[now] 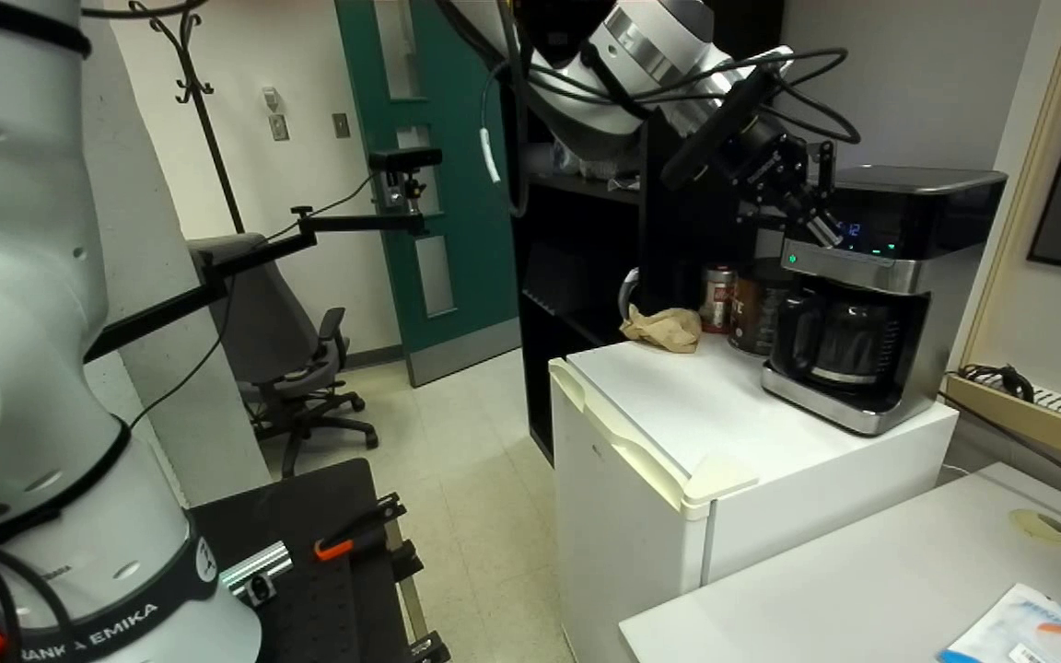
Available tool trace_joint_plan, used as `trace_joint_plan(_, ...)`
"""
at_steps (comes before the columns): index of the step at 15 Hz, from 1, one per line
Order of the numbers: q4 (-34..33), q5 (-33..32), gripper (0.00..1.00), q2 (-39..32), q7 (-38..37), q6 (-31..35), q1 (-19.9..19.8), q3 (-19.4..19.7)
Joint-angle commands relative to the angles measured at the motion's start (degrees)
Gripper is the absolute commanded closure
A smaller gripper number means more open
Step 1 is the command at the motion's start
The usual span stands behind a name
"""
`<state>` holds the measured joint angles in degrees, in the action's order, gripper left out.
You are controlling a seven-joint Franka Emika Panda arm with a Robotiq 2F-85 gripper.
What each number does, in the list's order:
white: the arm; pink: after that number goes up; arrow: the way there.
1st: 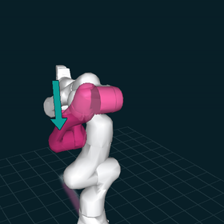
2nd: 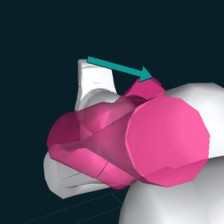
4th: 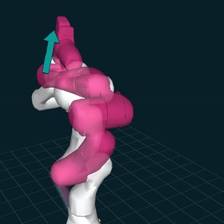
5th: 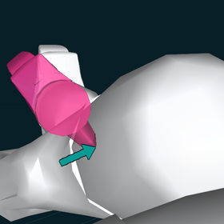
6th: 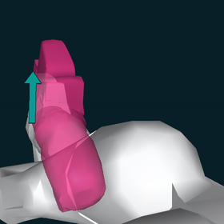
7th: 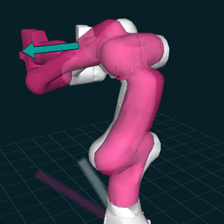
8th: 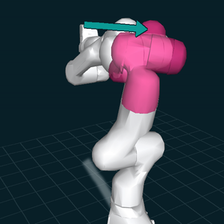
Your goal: Press a button on the coffee maker
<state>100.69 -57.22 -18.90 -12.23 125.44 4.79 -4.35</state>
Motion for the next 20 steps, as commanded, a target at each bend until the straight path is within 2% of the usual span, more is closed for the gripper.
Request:
trace_joint_plan(1,-7.7,-2.0,1.00,-6.5,-0.5,-0.3,1.7,1.7)
trace_joint_plan(12,-21.0,-1.0,1.00,-17.9,0.1,1.1,3.1,3.8)
trace_joint_plan(20,-27.3,0.2,1.00,-22.9,0.7,3.1,3.2,4.2)
